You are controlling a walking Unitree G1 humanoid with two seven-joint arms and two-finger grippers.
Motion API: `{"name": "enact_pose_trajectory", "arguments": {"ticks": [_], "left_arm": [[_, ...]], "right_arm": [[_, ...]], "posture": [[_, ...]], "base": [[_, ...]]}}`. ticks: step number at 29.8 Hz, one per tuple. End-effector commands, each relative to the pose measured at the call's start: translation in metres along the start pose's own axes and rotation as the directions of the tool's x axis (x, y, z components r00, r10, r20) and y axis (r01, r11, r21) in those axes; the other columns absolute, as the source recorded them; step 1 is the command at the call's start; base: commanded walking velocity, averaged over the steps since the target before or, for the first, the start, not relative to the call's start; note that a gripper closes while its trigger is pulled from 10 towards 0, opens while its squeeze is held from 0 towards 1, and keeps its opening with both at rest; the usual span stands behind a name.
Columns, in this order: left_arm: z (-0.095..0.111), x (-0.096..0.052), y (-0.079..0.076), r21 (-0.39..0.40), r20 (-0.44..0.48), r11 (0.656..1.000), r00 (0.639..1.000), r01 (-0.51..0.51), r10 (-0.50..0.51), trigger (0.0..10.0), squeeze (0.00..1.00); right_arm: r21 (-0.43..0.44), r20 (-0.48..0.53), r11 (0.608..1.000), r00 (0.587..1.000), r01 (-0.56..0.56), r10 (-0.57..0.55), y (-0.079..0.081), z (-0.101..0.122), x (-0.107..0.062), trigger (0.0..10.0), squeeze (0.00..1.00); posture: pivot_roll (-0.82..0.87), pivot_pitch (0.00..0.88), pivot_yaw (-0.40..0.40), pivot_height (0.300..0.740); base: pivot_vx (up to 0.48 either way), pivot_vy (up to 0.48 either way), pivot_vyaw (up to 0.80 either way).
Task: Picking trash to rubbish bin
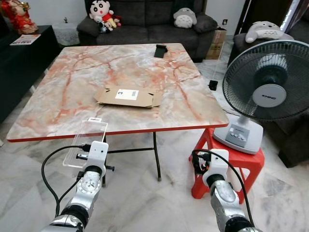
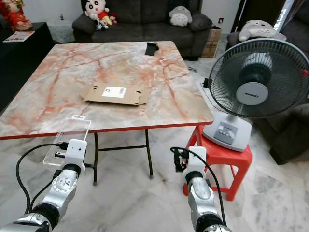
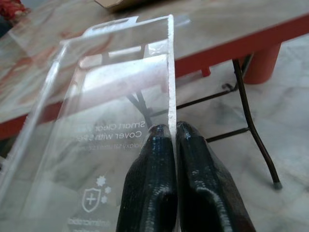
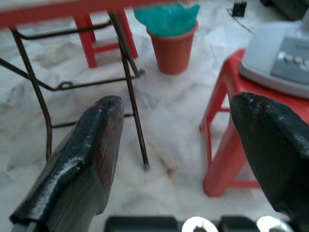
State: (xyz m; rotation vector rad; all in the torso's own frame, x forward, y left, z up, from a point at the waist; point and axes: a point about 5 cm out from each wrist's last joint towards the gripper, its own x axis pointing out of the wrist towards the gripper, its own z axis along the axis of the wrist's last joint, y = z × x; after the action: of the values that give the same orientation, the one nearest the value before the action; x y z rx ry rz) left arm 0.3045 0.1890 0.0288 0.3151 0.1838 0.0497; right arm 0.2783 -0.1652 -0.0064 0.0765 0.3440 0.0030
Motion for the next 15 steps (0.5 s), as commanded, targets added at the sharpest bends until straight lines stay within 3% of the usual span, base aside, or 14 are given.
{"name": "enact_pose_trajectory", "arguments": {"ticks": [1,7,15], "left_arm": [[-0.012,-0.006,0.001,0.023,-0.053,1.0,0.999,0.013,-0.012,10.0,0.0],[-0.028,-0.015,0.004,0.072,-0.099,0.997,0.995,0.023,-0.015,10.0,0.0],[-0.019,-0.011,-0.001,0.059,-0.062,0.998,0.998,0.029,-0.026,10.0,0.0]], "right_arm": [[-0.013,-0.034,1.0,0.999,0.008,-0.008,-0.003,-0.005,-0.002,10.0,0.0],[-0.006,-0.071,1.0,0.997,0.021,-0.021,-0.007,-0.017,-0.008,10.0,0.0],[0.001,-0.031,1.0,0.999,0.008,-0.008,-0.003,-0.007,-0.003,10.0,0.0]], "posture": [[-0.05,0.0,-0.018,0.74],[-0.05,0.0,-0.017,0.74],[-0.04,0.0,-0.018,0.74]], "base": [[0.0,0.0,0.0],[0.0,0.0,0.0],[0.0,0.0,0.0]]}}
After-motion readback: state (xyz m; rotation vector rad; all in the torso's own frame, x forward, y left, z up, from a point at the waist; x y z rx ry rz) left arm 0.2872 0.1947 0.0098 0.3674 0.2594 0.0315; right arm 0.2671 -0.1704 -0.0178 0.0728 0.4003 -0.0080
